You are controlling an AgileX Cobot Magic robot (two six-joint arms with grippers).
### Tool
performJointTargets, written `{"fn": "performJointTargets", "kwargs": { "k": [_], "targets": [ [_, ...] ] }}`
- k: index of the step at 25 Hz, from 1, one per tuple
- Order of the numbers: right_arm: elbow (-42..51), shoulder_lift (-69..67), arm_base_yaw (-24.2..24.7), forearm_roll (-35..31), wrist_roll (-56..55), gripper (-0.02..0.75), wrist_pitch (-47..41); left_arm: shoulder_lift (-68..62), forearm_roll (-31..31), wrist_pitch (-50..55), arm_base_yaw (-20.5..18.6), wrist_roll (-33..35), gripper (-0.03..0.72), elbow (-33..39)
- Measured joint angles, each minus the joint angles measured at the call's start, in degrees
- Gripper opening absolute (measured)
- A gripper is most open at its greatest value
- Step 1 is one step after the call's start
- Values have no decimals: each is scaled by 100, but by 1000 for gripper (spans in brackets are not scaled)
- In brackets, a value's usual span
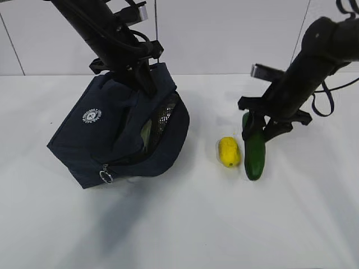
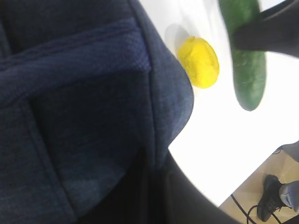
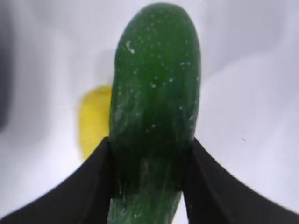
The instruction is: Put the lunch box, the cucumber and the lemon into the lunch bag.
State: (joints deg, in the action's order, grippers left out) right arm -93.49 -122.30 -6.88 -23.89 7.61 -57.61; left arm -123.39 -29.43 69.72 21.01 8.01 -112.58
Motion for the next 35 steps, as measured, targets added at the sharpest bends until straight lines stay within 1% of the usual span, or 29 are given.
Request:
{"fn": "performJointTargets", "kwargs": {
  "k": [1, 3, 5, 9, 12, 20, 25, 27, 32, 35],
  "targets": [
    [-26, 136, 8, -179, 163, 307, 0, 0, 0, 0, 0, 0, -10, 0],
    [-59, 347, 13, -757, 634, 307, -60, 0, 0, 0, 0, 0, -10, 0],
    [-72, 432, 13, -1616, 1222, 307, -289, 0, -11, 0, 0, 0, -10, 0],
    [-72, 314, 13, -2987, 2160, 307, -815, 0, -124, 0, 0, 10, -10, 0],
    [-72, 84, -32, -3759, 2670, 306, -1010, 0, -239, 0, 0, 10, -10, 0],
    [-72, -557, -399, -4792, 3580, 306, -1024, 0, -345, 0, 0, 10, -10, 0],
    [-72, -920, -534, -5944, 4223, 306, -948, 0, -385, 0, 0, 10, -10, 0],
    [-72, -1039, -554, -6293, 4392, 306, -923, 0, -385, 0, 0, 10, -10, 0],
    [-72, -1217, -647, -6637, 4638, 313, -859, 0, -385, 0, 0, 10, -10, 0],
    [-72, -1333, -673, -6795, 4715, 356, -859, 0, -393, 0, 0, 10, -10, 0]
  ]
}}
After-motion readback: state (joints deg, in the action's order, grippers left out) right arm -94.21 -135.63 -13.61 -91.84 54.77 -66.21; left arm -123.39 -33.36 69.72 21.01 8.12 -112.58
